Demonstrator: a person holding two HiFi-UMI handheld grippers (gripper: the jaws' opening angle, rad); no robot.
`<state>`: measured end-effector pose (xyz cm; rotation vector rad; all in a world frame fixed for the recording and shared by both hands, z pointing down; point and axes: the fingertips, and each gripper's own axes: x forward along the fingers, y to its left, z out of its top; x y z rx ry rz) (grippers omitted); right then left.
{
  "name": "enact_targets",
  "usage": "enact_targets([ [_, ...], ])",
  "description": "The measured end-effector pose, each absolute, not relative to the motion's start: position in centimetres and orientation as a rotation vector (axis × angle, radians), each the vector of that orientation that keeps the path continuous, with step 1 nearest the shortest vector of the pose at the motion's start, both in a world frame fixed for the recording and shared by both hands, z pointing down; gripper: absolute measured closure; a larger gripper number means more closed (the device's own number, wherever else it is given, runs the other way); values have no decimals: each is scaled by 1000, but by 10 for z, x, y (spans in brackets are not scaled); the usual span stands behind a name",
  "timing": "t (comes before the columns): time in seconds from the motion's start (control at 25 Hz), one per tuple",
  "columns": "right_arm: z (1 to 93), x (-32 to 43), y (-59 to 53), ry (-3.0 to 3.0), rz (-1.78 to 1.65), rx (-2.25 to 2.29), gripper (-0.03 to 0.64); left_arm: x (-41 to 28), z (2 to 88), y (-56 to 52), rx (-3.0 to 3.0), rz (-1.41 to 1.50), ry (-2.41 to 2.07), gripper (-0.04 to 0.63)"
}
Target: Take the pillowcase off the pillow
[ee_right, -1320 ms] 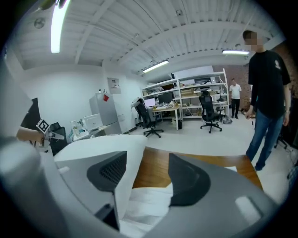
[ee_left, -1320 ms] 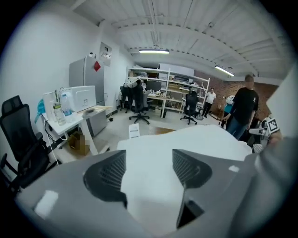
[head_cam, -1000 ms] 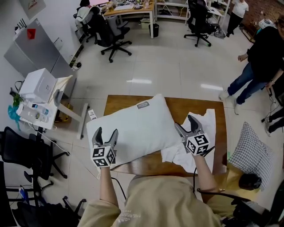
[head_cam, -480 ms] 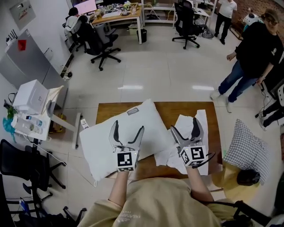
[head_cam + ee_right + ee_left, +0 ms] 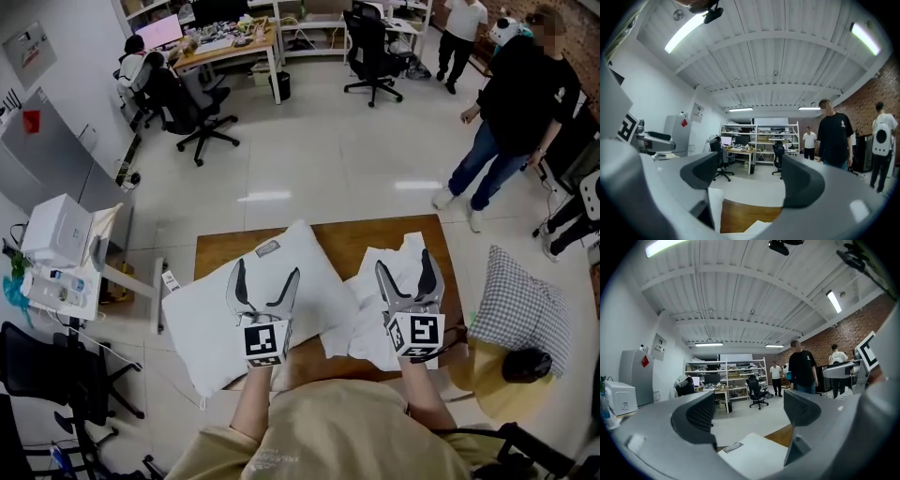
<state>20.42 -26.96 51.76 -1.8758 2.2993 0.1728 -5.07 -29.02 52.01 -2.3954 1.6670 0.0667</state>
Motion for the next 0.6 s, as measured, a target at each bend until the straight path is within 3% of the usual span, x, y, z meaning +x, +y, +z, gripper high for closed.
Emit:
enact_targets([
  [0.6, 505, 189, -276, 2352, 162, -1861, 202, -53, 502, -284, -2410, 40, 1699, 153],
])
